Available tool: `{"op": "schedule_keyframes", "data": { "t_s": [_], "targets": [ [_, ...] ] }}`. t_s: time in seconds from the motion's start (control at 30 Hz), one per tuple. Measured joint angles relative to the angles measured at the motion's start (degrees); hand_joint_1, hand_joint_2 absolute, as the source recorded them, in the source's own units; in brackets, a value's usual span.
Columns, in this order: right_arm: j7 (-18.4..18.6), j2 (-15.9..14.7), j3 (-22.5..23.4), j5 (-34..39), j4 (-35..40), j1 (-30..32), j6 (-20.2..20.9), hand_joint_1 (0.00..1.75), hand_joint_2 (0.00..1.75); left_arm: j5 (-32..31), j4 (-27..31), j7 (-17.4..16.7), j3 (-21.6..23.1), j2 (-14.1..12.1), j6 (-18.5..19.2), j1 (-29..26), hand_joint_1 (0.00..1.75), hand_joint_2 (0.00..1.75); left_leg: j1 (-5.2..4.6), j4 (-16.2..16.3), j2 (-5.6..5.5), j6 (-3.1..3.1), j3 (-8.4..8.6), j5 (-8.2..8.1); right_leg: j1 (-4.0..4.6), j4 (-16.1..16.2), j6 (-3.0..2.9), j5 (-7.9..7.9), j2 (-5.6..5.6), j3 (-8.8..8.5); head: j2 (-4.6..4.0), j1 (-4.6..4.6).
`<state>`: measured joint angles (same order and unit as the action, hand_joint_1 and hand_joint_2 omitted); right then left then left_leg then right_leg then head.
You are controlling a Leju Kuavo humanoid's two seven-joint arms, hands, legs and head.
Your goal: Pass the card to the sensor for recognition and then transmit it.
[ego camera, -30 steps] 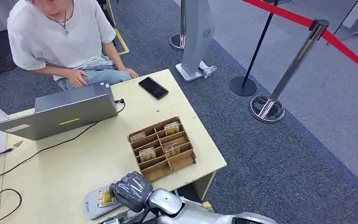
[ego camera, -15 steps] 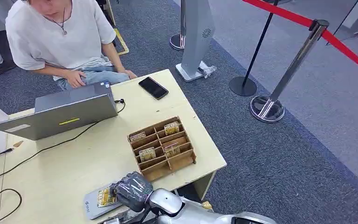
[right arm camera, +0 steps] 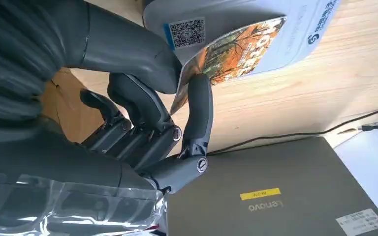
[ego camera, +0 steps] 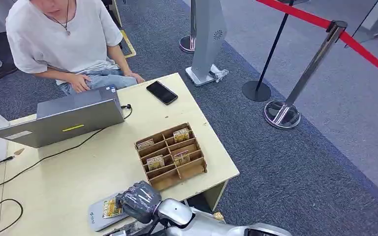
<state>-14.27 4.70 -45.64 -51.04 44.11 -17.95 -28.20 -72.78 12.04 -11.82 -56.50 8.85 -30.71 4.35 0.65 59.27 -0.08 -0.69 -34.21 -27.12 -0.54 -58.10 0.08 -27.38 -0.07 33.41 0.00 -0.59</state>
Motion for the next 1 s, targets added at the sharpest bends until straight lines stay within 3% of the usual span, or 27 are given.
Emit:
{"op": "schedule_keyframes", "data": {
  "t_s": [0.3, 0.67, 1.0],
  "targets": [
    [-2.89, -0.59, 0.61, 3.74, 6.89, 0.42, 0.59, 1.75, 1.75, 0.39, 0.0, 0.02, -0.02, 0.0, -0.04, -0.02, 0.0, 0.0, 0.0, 0.0, 0.01, 0.0, 0.0, 0.0, 0.0, 0.0, 0.0, 0.0, 0.01, 0.01, 0.0, 0.0],
    [-4.76, -3.54, 1.18, 5.99, 22.75, 0.16, 3.06, 1.75, 1.75, 1.2, 0.0, -0.59, -0.02, -0.02, -0.5, -0.04, 0.0, 0.0, 0.0, 0.0, 0.01, 0.0, 0.0, 0.0, 0.0, 0.0, 0.0, 0.0, 0.01, 0.0, 0.0, 0.0],
    [-3.08, -5.09, 2.73, 4.37, 29.97, -5.05, 2.73, 1.75, 1.75, 0.7, 0.0, -0.39, -0.02, -0.02, -0.44, -0.03, 0.0, 0.0, 0.0, 0.0, 0.01, 0.0, 0.01, 0.01, 0.0, 0.0, -0.01, 0.02, 0.01, 0.0, 0.0, 0.02]
  ]
}}
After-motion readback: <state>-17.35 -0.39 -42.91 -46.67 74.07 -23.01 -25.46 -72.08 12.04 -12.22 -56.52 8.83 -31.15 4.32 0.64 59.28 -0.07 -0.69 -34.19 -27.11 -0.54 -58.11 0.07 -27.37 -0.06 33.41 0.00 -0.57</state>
